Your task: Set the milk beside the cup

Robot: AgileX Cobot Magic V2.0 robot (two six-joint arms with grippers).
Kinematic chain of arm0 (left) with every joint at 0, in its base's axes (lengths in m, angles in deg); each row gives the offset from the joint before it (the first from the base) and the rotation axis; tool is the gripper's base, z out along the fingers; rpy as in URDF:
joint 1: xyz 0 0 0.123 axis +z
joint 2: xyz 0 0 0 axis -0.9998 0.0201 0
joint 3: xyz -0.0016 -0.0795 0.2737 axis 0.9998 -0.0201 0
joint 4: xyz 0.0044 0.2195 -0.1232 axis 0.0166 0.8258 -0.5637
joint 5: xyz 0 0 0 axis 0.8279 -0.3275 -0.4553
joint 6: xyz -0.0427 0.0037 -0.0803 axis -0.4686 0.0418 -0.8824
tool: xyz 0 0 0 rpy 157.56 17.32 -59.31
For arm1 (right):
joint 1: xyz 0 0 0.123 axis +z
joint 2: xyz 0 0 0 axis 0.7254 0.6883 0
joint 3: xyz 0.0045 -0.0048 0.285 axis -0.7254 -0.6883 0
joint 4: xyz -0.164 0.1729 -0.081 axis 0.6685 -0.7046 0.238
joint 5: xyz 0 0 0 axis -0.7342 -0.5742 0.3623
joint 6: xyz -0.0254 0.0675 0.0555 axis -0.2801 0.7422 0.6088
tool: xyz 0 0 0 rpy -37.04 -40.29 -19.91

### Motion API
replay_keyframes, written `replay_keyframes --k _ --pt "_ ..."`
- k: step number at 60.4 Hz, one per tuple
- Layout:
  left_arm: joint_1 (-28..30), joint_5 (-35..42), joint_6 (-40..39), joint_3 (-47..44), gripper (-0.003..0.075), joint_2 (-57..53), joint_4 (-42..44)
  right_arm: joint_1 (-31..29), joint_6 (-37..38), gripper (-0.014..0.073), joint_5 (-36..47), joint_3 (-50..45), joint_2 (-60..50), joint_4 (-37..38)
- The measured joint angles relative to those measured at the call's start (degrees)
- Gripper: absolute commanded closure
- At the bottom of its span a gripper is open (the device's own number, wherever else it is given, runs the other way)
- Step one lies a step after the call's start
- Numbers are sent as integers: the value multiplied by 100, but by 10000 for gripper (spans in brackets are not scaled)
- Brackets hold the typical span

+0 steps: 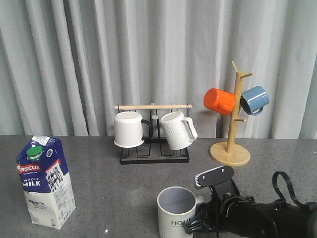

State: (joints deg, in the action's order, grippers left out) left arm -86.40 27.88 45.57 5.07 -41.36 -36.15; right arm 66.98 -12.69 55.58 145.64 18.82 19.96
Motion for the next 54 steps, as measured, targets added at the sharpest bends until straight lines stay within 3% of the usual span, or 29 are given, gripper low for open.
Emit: replay_keyframes --k 19,33,45,54 --pt "0 -18 0 0 281 0 0 0 19 186 -715 0 -545 -84" --pt "0 -24 0 0 281 0 0 0 11 195 -1765 0 -1121 -301" --pt "0 -47 0 0 281 0 0 0 -28 232 -2706 -49 -2195 -391" --pt "0 -52 0 0 281 0 0 0 -268 311 -3024 -664 -3424 -394"
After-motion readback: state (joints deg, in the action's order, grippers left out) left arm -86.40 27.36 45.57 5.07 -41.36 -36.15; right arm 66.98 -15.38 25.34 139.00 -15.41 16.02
